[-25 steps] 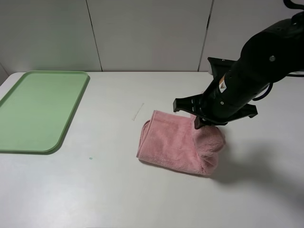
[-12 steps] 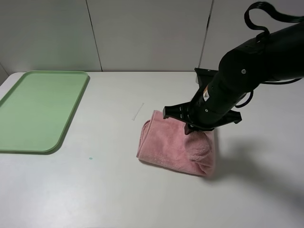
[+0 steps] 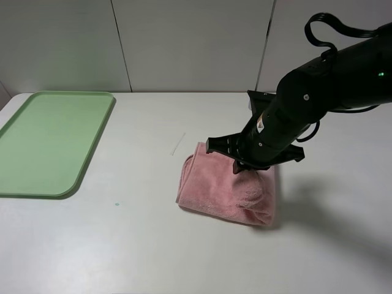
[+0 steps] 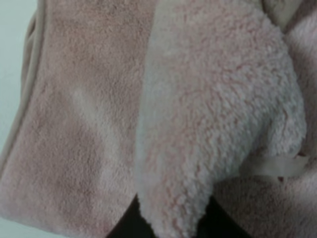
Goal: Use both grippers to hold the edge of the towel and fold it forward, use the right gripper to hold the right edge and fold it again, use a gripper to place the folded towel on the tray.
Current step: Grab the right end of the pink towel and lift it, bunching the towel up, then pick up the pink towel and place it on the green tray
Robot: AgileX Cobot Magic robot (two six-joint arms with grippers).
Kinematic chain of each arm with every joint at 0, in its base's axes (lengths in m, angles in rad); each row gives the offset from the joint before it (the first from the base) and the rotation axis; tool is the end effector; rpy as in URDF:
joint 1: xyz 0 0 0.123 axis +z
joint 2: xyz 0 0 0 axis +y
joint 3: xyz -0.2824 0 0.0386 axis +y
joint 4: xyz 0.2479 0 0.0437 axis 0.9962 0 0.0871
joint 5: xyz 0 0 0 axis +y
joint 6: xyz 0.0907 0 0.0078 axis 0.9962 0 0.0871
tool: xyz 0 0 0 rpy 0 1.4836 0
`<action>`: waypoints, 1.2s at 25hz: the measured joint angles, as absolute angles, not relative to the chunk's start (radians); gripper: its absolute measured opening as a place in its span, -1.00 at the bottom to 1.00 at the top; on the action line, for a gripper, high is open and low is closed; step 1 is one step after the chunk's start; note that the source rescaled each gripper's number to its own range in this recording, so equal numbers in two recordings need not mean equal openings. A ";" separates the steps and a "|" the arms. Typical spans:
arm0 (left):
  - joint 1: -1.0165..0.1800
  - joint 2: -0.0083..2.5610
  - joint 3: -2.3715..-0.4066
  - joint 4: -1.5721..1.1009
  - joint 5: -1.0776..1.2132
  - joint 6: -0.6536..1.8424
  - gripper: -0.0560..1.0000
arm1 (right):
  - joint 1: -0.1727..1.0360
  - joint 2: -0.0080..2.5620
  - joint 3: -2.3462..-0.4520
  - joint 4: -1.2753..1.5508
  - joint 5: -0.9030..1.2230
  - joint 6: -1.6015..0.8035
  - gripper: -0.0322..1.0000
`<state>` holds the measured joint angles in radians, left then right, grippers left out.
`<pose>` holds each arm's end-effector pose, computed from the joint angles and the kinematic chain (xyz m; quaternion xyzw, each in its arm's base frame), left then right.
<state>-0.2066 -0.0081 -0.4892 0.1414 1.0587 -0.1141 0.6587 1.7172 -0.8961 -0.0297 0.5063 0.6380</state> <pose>-0.0028 0.0120 0.2750 0.0368 0.8505 -0.0133 0.5245 0.2457 0.1885 0.1590 -0.0218 0.9861 0.0920 0.1367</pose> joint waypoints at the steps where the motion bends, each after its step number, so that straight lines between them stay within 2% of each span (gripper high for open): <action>1: -0.207 -0.008 -0.489 0.141 1.059 -0.114 0.98 | 0.659 1.717 -0.896 -0.029 0.506 0.638 -0.78; 10: -0.207 -0.008 -0.489 0.141 1.059 -0.114 0.98 | 0.659 1.717 -0.896 -0.014 0.481 0.634 -0.78; 11: -0.207 -0.008 -0.489 0.141 1.059 -0.114 0.98 | 0.659 1.717 -0.896 -0.008 0.476 0.625 -0.71; 13: -0.207 -0.008 -0.489 0.141 1.059 -0.114 0.98 | 0.659 1.717 -0.896 0.000 0.456 0.602 -0.30; 15: -0.207 -0.008 -0.489 0.141 1.059 -0.114 0.98 | 0.667 1.717 -0.896 0.000 0.422 0.559 0.46; 17: -0.207 -0.008 -0.489 0.141 1.059 -0.114 0.98 | 0.674 1.717 -0.896 0.013 0.389 0.526 0.80; 18: -0.207 -0.008 -0.489 0.141 1.059 -0.114 0.98 | 0.675 1.717 -0.896 0.019 0.373 0.518 0.88; 21: -0.207 -0.008 -0.489 0.141 1.059 -0.114 0.98 | 0.676 1.717 -0.896 0.038 0.354 0.509 0.98; 30: -0.207 -0.008 -0.489 0.141 1.059 -0.114 0.98 | 0.677 1.717 -0.896 0.042 0.343 0.507 1.00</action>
<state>-0.2066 -0.0081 -0.4892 0.1414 1.0587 -0.1141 0.6771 1.7172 -0.8961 0.0415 0.3427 0.5071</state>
